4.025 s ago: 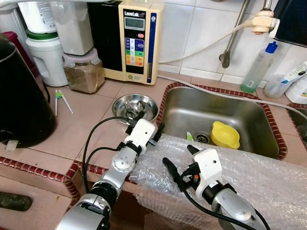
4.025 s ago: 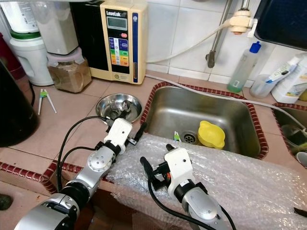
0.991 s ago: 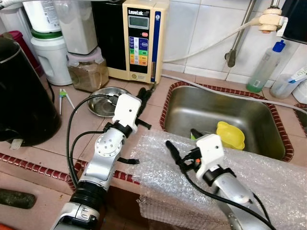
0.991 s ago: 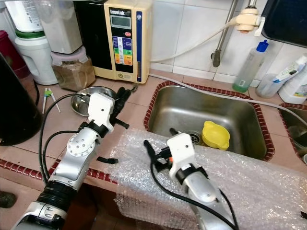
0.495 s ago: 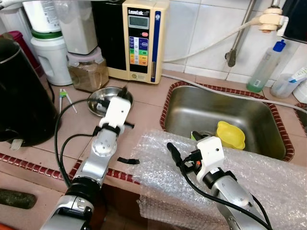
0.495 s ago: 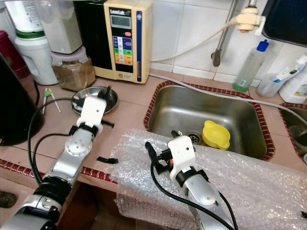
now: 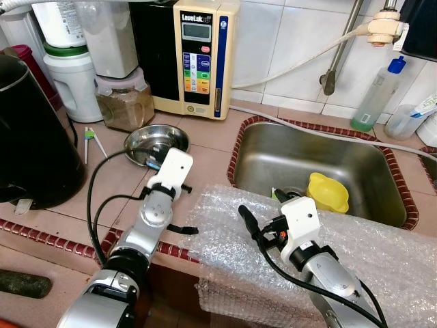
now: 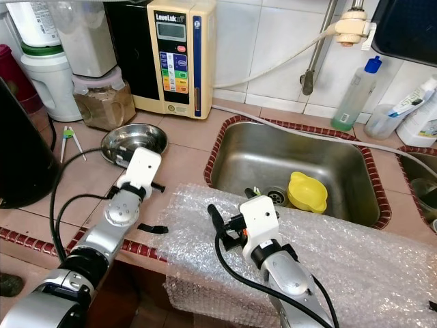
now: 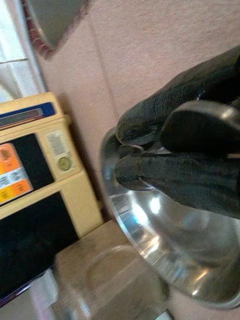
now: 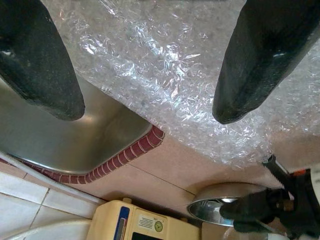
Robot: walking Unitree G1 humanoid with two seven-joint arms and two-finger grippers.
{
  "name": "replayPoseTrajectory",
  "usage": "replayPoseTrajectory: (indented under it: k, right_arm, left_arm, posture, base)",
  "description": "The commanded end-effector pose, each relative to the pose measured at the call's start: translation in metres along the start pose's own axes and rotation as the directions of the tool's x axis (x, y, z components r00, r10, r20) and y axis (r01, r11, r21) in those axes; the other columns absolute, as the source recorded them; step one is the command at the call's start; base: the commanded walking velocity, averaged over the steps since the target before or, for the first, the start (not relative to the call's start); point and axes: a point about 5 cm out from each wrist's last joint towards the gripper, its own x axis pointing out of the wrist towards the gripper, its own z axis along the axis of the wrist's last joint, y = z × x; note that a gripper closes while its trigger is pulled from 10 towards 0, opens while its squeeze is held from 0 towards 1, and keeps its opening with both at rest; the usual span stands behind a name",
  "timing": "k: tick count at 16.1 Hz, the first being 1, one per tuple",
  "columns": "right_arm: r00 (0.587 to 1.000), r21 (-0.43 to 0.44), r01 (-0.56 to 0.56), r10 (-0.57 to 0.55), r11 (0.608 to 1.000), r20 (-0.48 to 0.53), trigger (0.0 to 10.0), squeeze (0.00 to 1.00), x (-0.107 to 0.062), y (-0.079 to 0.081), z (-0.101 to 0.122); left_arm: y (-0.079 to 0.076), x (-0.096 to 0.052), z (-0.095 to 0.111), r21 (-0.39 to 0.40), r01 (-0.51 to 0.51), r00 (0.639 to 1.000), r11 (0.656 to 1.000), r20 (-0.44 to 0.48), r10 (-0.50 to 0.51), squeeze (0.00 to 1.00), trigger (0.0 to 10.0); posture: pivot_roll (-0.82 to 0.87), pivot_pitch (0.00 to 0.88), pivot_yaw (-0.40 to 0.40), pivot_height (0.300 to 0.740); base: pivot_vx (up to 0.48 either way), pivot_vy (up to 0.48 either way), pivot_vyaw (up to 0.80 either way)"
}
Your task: Kitchen organization
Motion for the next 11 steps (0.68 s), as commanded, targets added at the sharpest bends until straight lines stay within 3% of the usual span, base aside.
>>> replayPoseTrajectory:
  k: [1,3,4,5,11]
  right_arm:
    - [1.0,-0.01,0.009,-0.009,1.0,0.007,10.0,0.0,-0.002,-0.002,0.002]
    - [1.0,-0.01,0.009,-0.009,1.0,0.006,10.0,0.0,-0.003,-0.002,0.002]
    - [1.0,-0.009,0.009,-0.009,1.0,0.006,10.0,0.0,-0.003,-0.001,0.002]
    - [1.0,-0.009,0.009,-0.009,1.0,0.005,10.0,0.0,-0.003,-0.001,0.002]
    - [1.0,-0.009,0.011,-0.011,1.0,0.006,10.0,0.0,-0.002,-0.001,0.002]
  left_arm:
    - [0.001,0.002,0.003,0.022,-0.012,1.0,1.0,0.014,0.012,1.0,10.0]
    - [0.003,0.003,0.003,0.036,-0.027,1.0,0.999,0.015,0.026,1.0,10.0]
    - [0.005,0.004,0.003,0.037,-0.03,0.999,0.999,0.017,0.029,0.0,4.7]
    - [0.006,0.004,0.003,0.033,-0.028,0.999,0.999,0.02,0.028,0.0,0.0]
    - [0.015,0.007,0.009,0.016,-0.07,0.996,0.997,0.064,0.069,0.0,0.0]
  posture:
    - [0.01,0.0,-0.002,0.74]
    - [0.01,0.0,-0.001,0.74]
    - [0.01,0.0,-0.001,0.74]
    - [0.01,0.0,-0.001,0.74]
    - [0.01,0.0,0.001,0.74]
  base:
    - [0.0,0.0,0.0]
    - [0.0,0.0,0.0]
    - [0.0,0.0,0.0]
    - [0.0,0.0,0.0]
    - [0.0,0.0,0.0]
